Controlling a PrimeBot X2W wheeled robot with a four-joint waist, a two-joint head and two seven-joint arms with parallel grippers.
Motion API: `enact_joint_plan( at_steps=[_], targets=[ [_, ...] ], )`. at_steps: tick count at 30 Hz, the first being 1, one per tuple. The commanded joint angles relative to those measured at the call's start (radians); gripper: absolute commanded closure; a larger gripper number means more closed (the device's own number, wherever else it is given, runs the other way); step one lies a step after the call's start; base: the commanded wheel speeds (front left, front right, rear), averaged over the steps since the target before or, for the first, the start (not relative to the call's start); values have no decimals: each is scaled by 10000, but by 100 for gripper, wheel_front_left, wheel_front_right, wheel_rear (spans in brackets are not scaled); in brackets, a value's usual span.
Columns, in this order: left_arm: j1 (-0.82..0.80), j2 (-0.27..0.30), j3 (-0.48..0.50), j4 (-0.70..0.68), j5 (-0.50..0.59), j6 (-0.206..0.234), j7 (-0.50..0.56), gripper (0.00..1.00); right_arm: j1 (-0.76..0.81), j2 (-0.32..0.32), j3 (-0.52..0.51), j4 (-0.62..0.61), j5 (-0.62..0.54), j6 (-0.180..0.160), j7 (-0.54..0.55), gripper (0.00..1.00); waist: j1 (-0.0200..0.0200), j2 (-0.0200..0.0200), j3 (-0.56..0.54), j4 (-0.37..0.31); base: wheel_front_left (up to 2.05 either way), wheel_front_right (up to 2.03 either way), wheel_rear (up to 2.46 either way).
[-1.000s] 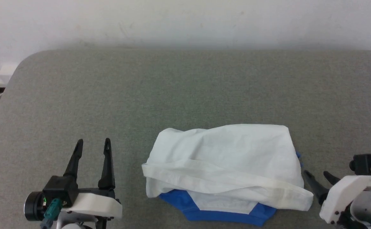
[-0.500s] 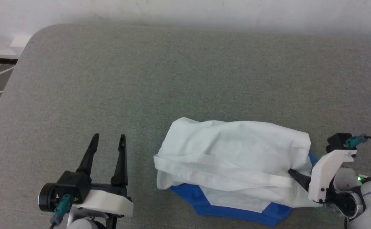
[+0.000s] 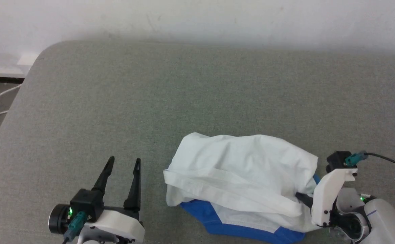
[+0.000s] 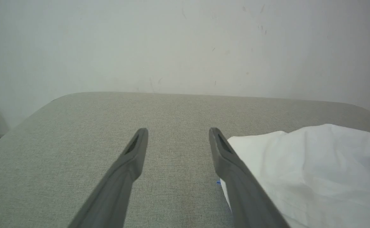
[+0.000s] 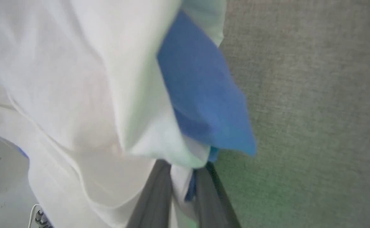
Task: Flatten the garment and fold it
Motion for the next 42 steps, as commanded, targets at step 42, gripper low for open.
enact_joint_plan(
  at_steps=[42],
  targets=[
    [-38, -108, -259, 165, -262, -42, -46, 0, 193, 1741, -1217, -2570, 1861, 21, 2641, 100, 0, -1, -407, -322, 0, 0, 0]
  ],
)
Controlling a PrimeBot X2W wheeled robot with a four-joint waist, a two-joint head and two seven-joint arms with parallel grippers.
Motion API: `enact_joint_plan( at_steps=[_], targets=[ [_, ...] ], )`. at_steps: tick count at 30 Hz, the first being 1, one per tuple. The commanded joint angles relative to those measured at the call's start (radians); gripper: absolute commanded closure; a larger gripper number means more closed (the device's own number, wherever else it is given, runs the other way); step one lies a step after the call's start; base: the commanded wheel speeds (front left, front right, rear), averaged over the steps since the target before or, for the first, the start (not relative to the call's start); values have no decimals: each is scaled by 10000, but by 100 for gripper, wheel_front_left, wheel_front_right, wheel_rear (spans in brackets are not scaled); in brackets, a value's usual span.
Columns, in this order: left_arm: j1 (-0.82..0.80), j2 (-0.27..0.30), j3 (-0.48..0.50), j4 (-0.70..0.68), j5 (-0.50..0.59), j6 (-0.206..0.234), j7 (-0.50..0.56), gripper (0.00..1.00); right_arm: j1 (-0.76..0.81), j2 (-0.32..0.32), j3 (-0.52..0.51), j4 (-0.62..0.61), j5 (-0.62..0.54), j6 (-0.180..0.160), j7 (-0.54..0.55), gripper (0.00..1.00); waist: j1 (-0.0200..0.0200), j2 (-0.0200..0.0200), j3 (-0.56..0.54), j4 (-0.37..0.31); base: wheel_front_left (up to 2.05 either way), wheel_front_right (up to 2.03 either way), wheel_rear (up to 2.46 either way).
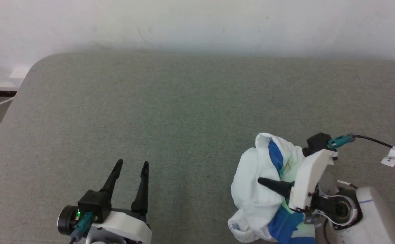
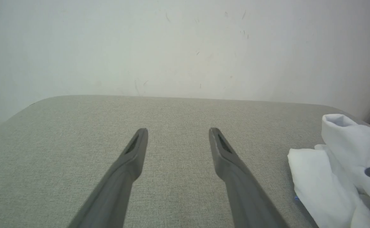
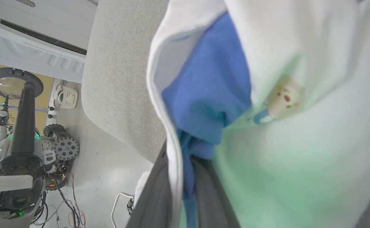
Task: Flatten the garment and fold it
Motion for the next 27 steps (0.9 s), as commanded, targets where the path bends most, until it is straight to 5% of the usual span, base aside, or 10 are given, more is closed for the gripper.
enact_joint_plan(
  at_steps=[1, 3, 4, 9, 19, 23, 27],
  targets=[
    [-186, -79, -74, 64, -71, -66, -46, 0, -293, 123, 177, 290, -45, -6, -407, 98, 0, -1, 163, 179, 0, 0, 0],
    [-271, -143, -146, 139, -117, -127, -46, 0, -464, 197, 461, 749, -21, -6, -935, 43, 0, -1, 279, 265, 0, 0, 0],
    [-318, -161, -167, 169, -118, -137, -46, 0, -554, 223, 617, 950, 29, -6, -1180, 0, 0, -1, 345, 292, 0, 0, 0],
    [-468, -266, -185, 260, -113, -127, -46, 0, -905, 138, 1753, 1383, -42, -6, -2241, 0, 0, -1, 531, 336, 0, 0, 0],
    [-262, -228, -1, 331, -90, -113, -47, 0, -1145, -1919, 4686, -646, -2054, -6, -4831, 0, 0, -1, 156, 19, 0, 0, 0],
    [-148, -195, 130, 317, -112, -35, -47, 0, -716, -2179, 4223, -1460, -3053, -6, -6506, 0, 0, -1, -40, -157, 0, 0, 0],
    [-11, -201, 331, 244, -126, 127, -47, 0, 186, -1713, 2616, -1876, -3850, -6, -8230, 0, 0, -1, -236, -365, 0, 0, 0]
  ],
)
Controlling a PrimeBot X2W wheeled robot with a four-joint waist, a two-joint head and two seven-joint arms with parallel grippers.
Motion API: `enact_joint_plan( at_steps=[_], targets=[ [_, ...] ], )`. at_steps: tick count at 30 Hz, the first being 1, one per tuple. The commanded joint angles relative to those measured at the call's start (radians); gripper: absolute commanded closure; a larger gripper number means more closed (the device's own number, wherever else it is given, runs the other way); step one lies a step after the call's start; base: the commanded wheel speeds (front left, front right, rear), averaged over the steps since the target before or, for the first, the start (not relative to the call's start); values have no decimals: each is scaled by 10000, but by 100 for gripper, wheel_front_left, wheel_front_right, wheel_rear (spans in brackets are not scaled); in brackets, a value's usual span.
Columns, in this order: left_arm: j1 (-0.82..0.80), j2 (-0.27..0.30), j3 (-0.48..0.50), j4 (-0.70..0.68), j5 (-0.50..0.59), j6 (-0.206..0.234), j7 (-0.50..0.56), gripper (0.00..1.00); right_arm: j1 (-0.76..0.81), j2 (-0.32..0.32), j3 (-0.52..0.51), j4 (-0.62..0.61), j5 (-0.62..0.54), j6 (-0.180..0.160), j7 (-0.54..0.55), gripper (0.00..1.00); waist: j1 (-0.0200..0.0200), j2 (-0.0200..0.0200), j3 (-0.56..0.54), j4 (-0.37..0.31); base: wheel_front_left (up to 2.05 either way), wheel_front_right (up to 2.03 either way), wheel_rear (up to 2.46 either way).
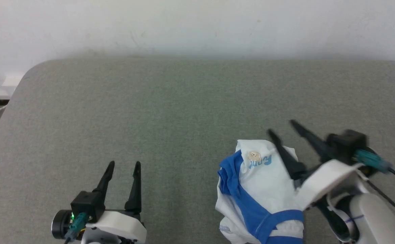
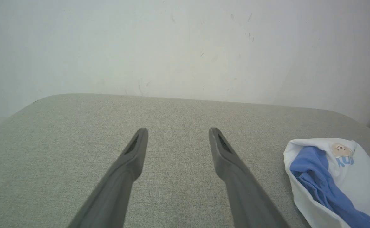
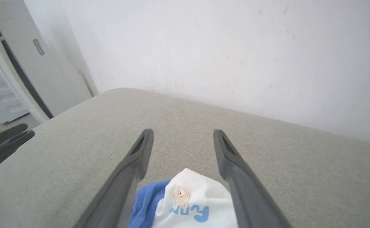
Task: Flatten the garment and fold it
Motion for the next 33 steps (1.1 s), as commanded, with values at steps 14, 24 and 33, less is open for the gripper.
enact_joint_plan(
  at_steps=[14, 24, 33],
  targets=[
    [591, 197, 666, -663, 571, 497, -47, 0, 3247, 1617, -4177, -1606, -1585, -9, -1405, 0, 0, 0, -430, -678, 0, 0, 0],
    [621, 127, 996, -970, 630, 471, -47, 0, 3713, 1825, -5674, -1571, -1338, -9, -110, 0, 0, 0, -215, -613, 0, 0, 0],
    [479, -199, 1130, -1283, 734, 306, -47, 0, 2831, 1197, -7809, 849, 1309, -9, 4200, 0, 0, 0, 196, 166, 0, 0, 0]
  ],
)
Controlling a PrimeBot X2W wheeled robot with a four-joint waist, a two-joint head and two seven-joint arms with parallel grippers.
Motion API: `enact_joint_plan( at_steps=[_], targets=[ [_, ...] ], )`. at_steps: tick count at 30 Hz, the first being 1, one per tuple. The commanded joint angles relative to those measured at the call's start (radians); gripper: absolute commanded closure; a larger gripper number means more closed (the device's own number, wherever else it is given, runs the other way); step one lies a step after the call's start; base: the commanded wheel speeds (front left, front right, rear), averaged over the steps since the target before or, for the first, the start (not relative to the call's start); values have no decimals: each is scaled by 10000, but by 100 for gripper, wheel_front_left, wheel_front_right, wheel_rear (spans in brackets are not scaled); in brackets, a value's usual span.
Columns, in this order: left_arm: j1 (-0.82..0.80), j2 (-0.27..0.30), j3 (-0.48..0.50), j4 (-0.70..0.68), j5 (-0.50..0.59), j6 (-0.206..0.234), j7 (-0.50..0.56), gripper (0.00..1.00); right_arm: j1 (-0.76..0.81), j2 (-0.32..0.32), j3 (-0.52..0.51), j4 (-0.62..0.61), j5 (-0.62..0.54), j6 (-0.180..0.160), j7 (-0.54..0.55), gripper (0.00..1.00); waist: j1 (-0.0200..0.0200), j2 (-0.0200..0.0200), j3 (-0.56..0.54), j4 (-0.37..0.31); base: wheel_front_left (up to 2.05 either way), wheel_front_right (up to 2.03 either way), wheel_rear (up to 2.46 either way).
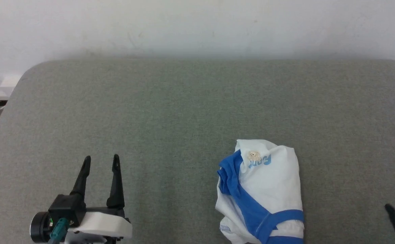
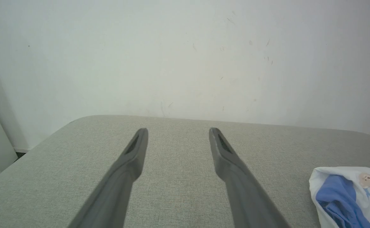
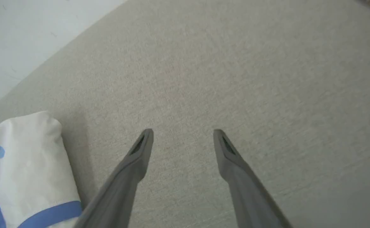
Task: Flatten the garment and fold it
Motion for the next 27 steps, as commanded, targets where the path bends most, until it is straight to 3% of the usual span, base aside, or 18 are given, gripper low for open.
enact_joint_plan(
  at_steps=[1, 5, 9, 15, 21, 22, 23, 24, 27],
  targets=[
    [-49, -64, 49, -38, 137, -46, -47, 0, -217, 55, -21, 279, 312, -7, 620, 0, 0, 0, 214, 312, 0, 0, 0],
    [-128, -237, 124, 18, 137, -101, -47, 0, -910, 489, -300, 1242, 2075, -7, 2867, 0, 0, 0, 352, 597, 0, 0, 0],
    [-256, -334, 231, 199, 127, -210, -47, 0, -1610, 758, -63, 1894, 3603, -7, 4102, 0, 0, 0, 448, 784, 0, 0, 0],
    [-430, -433, 274, 290, 233, -322, -47, 0, -2257, 845, 544, 2578, 4811, -7, 4252, 0, 0, 0, 620, 920, 0, 0, 0],
    [-595, -528, 296, 301, 375, -418, -47, 0, -2748, 853, 1860, 3366, 5665, -7, 3909, 0, 0, 0, 803, 970, 0, 0, 0],
    [-608, -544, 294, 316, 386, -438, -47, 0, -2799, 853, 2060, 3457, 5712, -7, 3850, 50, 0, 0, 817, 964, 0, 0, 0],
    [-618, -564, 298, 339, 376, -461, -47, 0, -2841, 854, 2258, 3535, 5738, -7, 3811, 69, 0, 0, 826, 958, 0, 0, 0],
    [-627, -579, 300, 363, 384, -477, -47, 0, -2874, 854, 2422, 3602, 5772, -7, 3775, 100, 0, 0, 831, 953, 0, 0, 0],
    [-641, -622, 326, 432, 401, -511, -47, 0, -2952, 854, 2805, 3641, 5749, -7, 3584, 100, 0, 0, 793, 928, 0, 0, 0]
  ],
)
